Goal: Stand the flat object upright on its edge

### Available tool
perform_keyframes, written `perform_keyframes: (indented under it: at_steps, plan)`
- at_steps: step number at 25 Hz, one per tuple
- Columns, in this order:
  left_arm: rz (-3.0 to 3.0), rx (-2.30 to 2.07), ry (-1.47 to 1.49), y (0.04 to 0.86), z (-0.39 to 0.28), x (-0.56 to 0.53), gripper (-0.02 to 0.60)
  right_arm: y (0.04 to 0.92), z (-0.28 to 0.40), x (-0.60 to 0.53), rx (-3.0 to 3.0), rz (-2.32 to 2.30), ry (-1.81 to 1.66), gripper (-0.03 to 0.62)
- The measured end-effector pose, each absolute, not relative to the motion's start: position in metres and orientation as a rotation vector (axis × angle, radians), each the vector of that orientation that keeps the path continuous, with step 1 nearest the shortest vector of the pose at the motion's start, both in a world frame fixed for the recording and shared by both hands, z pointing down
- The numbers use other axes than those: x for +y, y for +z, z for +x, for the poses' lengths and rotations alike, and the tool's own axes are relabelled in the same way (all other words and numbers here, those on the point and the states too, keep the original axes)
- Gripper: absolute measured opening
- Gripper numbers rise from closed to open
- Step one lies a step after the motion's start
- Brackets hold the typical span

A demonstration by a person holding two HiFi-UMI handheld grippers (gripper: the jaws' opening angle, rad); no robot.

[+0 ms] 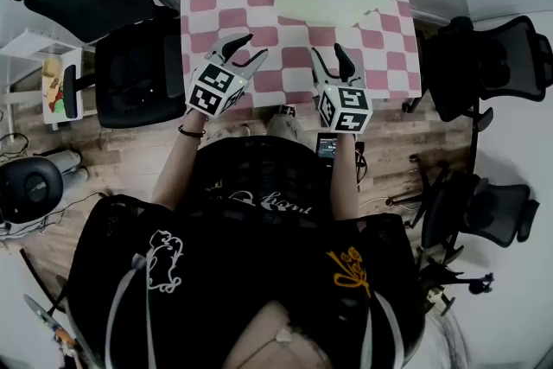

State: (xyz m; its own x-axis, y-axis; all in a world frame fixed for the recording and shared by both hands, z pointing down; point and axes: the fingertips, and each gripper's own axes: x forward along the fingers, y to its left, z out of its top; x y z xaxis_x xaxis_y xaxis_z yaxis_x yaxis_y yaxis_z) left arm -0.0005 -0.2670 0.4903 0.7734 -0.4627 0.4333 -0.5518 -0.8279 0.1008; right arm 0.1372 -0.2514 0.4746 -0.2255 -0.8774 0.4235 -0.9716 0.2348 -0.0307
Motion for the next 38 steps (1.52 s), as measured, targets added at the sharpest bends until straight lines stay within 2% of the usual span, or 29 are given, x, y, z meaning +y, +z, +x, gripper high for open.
perform_keyframes:
  at_steps: [9, 12, 16, 29, 38]
  plan:
    - [2.814, -0.640, 0.591, 0.488, -0.036, -0.210, 0.192, 0.476, 0.064, -0.192, -2.177, 1.751, 0.402, 0.149]
    - [2.819, -0.608, 0.569, 0.488, -0.044, -0.198, 0.192, 0.477, 0.047, -0.176, -2.155, 1.743, 0.391, 0.102]
    - [2.823, -0.580, 0.559, 0.489, -0.050, -0.185, 0.192, 0.475, 0.034, -0.164, -2.144, 1.727, 0.379, 0.074]
    - [2.776, -0.660, 0.517, 0.486, -0.069, -0.163, 0.192, 0.486, 0.005, -0.133, -2.168, 1.580, 0.386, 0.057]
    - [2.736, -0.735, 0.505, 0.478, -0.048, -0.097, 0.192, 0.481, 0.021, -0.066, -2.229, 1.529, 0.357, 0.057]
